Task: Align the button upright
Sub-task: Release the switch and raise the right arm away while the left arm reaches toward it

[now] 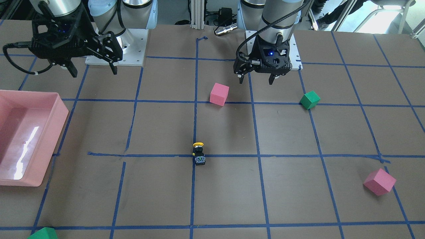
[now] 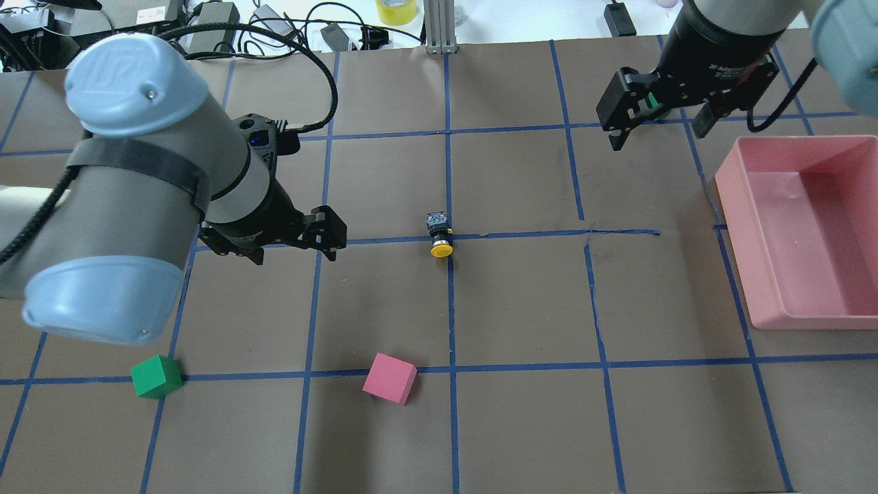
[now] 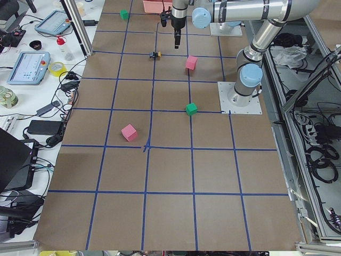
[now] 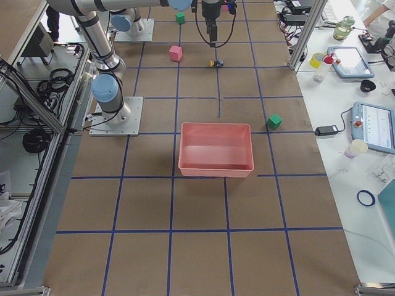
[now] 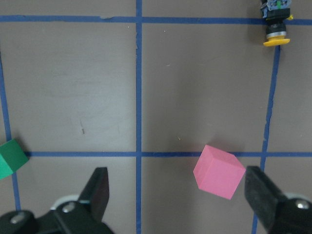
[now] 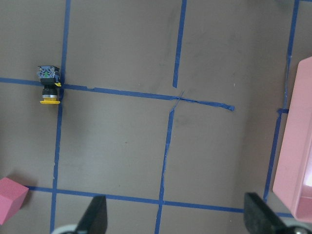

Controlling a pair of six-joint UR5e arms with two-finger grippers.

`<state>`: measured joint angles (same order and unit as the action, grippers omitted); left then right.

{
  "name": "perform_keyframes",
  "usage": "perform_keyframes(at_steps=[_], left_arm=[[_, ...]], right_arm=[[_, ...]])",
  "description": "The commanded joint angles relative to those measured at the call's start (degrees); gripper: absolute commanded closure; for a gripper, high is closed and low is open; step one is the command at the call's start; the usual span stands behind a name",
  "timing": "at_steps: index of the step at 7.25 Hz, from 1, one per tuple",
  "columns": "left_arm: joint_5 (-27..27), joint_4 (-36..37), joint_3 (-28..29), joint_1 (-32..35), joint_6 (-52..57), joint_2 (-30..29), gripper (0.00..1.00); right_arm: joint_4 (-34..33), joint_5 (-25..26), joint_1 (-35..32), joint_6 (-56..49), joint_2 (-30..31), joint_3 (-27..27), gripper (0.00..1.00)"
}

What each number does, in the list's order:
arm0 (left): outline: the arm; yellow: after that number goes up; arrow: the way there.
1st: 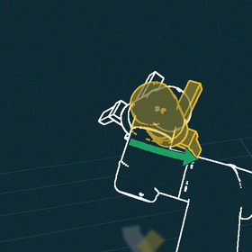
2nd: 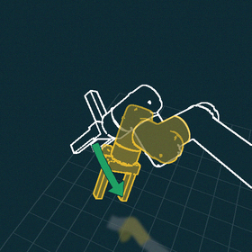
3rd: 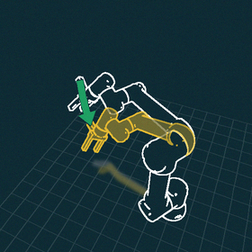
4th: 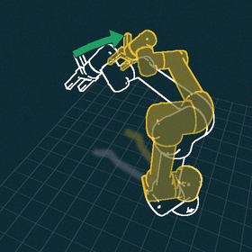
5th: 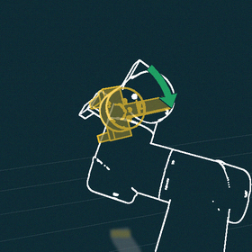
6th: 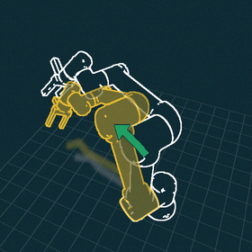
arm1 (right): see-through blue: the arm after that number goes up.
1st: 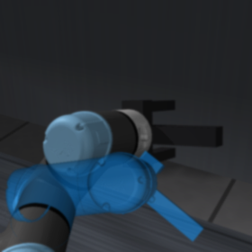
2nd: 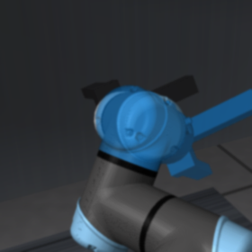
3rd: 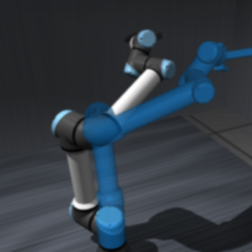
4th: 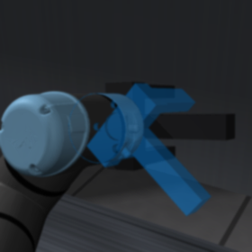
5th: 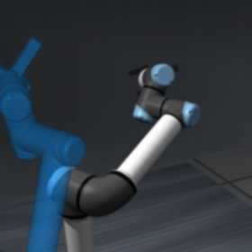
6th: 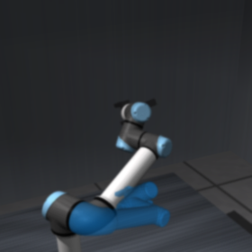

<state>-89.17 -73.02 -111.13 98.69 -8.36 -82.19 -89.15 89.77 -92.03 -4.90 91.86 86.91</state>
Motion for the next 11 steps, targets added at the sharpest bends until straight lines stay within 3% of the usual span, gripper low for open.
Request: perform_keyframes(at_steps=[1,4,7,11], left_arm=[[0.1,15.6,-7.6,5.3,-1.6,-2.6,0.00],[0.2,24.1,-9.8,9.0,-4.6,-6.7,0.00],[0.2,43.0,-15.7,10.5,-3.8,-12.2,0.00],[0.3,48.2,-15.5,13.2,-4.6,-16.6,0.00]], right_arm=[[-4.2,0.1,-3.0,3.8,-2.5,-1.4,0.00],[-4.4,0.2,-1.8,4.4,-3.7,-2.8,0.00],[-4.0,0.2,-0.9,4.6,-3.6,-1.7,0.00],[-3.7,0.1,-0.9,5.0,-3.6,-1.6,0.00]])
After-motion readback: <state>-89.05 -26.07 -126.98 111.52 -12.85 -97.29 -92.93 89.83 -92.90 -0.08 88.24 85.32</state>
